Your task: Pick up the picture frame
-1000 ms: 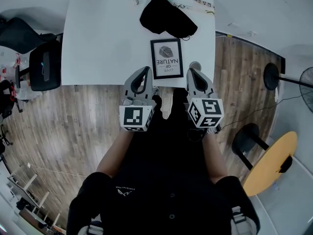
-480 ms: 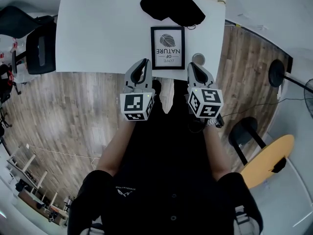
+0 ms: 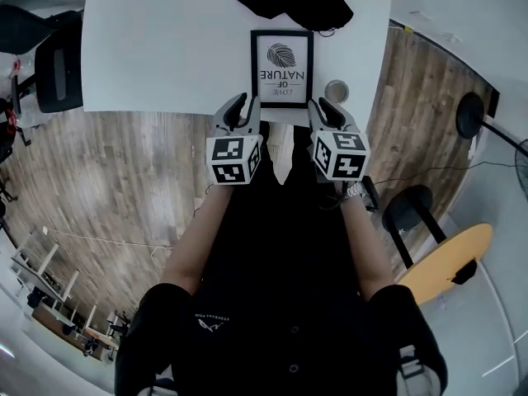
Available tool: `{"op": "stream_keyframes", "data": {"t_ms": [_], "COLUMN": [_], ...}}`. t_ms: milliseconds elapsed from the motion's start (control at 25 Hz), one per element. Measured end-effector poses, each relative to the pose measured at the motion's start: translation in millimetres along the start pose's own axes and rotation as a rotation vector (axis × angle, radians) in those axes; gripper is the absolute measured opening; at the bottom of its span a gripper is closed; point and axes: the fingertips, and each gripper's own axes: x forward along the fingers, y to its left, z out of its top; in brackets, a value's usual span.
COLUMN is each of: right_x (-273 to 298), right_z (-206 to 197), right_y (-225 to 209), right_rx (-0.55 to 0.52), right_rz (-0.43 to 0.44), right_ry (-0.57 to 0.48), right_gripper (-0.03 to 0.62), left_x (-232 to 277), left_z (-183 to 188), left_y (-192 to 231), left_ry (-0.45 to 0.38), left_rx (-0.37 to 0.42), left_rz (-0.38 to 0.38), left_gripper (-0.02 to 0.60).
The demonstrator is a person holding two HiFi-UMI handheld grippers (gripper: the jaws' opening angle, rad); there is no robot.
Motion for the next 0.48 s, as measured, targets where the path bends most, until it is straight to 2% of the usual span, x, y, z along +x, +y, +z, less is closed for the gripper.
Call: {"op": "stream_keyframes", "data": {"t_ms": [480], "right_x": [36.7], "right_z": [-17.5], "right_y": [-15.8], "right_rx": [0.031], "right_rz": [0.008], "right_ry": [0.11], "right_gripper": [0.095], "left_x": [44.7], "left_z": [-30.7], "left_y": [10.9], "left_ry": [0.141], "left_rx": [-0.058], "left_rz": [0.053], "left_gripper": [0.114]}}
